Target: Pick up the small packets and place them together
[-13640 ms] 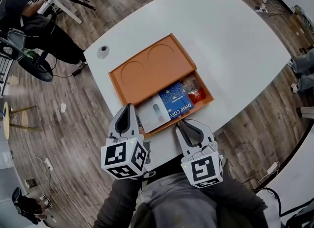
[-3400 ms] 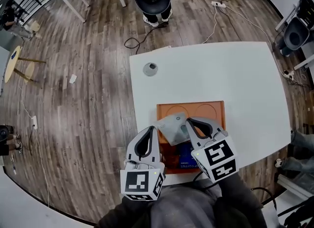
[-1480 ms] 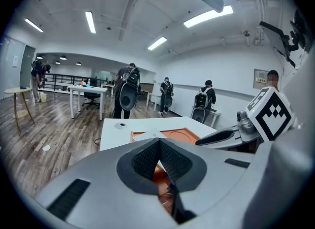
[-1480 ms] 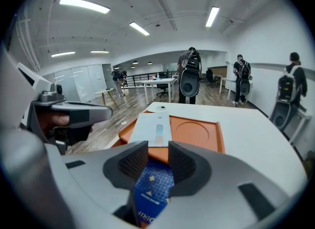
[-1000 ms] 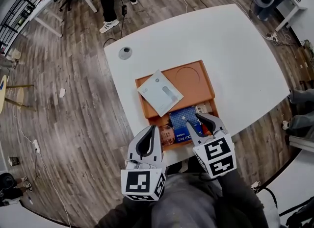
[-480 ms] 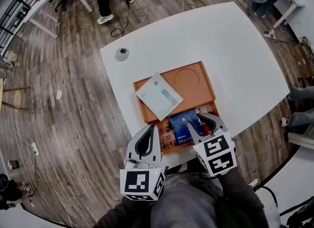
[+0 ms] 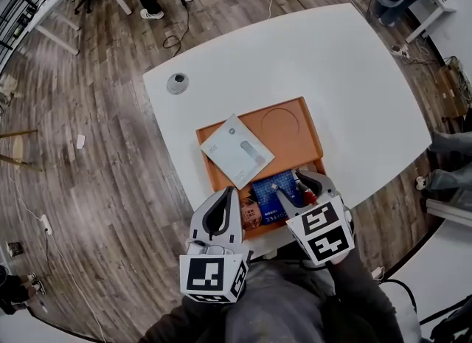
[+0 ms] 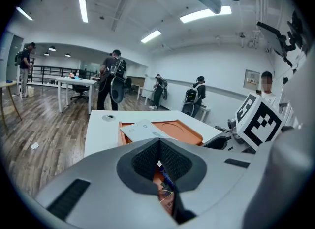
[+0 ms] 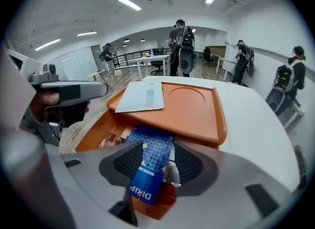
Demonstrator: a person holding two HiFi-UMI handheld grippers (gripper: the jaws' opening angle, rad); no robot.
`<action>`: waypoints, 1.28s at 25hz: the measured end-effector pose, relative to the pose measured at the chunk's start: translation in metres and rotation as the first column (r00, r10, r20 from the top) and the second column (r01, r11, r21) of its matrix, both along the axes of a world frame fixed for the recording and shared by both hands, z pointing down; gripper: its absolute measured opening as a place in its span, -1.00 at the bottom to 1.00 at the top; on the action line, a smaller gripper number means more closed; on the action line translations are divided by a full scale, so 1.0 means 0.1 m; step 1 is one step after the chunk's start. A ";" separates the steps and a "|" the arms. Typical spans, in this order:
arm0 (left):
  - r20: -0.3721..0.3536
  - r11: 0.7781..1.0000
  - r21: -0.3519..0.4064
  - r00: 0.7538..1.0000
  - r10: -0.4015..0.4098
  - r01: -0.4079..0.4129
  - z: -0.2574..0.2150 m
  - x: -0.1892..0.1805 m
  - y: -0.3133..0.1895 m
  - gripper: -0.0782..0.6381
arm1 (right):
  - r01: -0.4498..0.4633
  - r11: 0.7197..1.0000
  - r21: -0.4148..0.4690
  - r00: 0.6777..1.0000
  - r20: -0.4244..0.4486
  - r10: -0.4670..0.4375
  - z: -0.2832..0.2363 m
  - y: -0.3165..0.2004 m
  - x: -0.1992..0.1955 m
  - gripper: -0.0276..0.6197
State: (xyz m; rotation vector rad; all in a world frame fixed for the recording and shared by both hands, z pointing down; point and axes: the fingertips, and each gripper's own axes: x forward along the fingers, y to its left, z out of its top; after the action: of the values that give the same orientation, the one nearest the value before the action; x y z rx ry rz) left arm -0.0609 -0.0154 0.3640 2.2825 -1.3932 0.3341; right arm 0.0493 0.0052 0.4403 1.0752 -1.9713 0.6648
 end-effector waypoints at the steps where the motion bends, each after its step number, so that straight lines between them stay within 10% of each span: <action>1: -0.003 1.000 -0.002 1.000 -0.001 0.001 0.01 0.00 -0.01 -0.79 | 0.003 1.000 -0.008 1.000 -0.007 -0.003 0.02 0.00 0.00 -0.32; 18: -0.026 0.999 -0.028 0.999 -0.021 0.021 0.15 -0.16 -0.15 -0.79 | 0.020 0.987 -0.158 0.998 -0.053 -0.029 0.40 -0.08 -0.09 -0.25; 32: -0.018 0.999 -0.034 1.000 -0.016 0.015 0.17 -0.23 -0.15 -0.79 | 0.032 0.996 -0.086 0.992 -0.118 -0.043 0.38 -0.11 -0.09 -0.49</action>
State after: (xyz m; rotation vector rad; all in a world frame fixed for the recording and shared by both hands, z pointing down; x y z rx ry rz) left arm -0.0836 -0.0308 0.3809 2.2411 -1.3854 0.3280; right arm 0.0406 -0.0060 0.4785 1.0020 -1.8402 0.6416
